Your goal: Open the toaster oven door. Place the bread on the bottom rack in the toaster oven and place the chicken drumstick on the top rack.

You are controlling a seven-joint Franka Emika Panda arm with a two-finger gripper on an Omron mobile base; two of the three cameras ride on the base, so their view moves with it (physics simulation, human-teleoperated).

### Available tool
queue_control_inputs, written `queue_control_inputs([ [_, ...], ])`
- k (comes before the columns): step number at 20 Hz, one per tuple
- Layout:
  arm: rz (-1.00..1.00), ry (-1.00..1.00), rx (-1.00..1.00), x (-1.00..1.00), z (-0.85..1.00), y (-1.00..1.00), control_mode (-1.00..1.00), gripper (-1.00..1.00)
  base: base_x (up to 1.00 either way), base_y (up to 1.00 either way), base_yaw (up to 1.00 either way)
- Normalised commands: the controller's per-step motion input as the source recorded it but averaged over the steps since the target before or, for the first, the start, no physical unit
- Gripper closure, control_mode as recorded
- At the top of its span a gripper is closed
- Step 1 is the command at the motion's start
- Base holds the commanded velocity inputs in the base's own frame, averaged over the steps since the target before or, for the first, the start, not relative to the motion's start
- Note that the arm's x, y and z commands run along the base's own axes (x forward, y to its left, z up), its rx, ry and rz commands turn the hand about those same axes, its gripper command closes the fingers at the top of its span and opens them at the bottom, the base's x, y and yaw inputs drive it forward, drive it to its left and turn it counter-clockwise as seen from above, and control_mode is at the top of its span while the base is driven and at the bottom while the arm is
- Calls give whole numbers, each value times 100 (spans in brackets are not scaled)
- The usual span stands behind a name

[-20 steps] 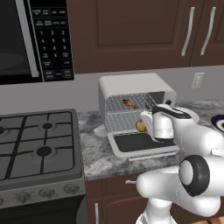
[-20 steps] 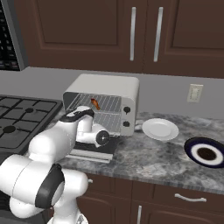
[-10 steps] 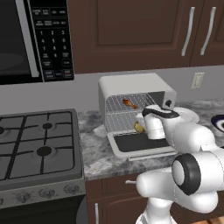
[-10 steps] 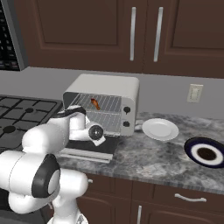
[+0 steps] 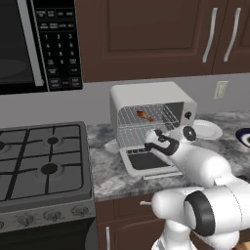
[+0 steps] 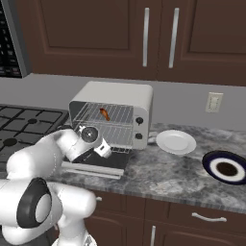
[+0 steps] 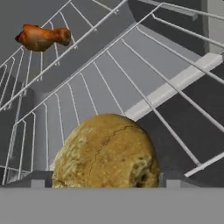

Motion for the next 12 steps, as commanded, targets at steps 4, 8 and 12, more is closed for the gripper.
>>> queue_control_inputs([
  [4, 11, 15, -21, -36, 34, -42, -100, 100, 0, 0, 0],
  [8, 2, 16, -6, 17, 65, -13, -100, 100, 0, 0, 0],
  [12, 0, 14, -1, 38, -15, 5, -100, 100, 0, 0, 0],
])
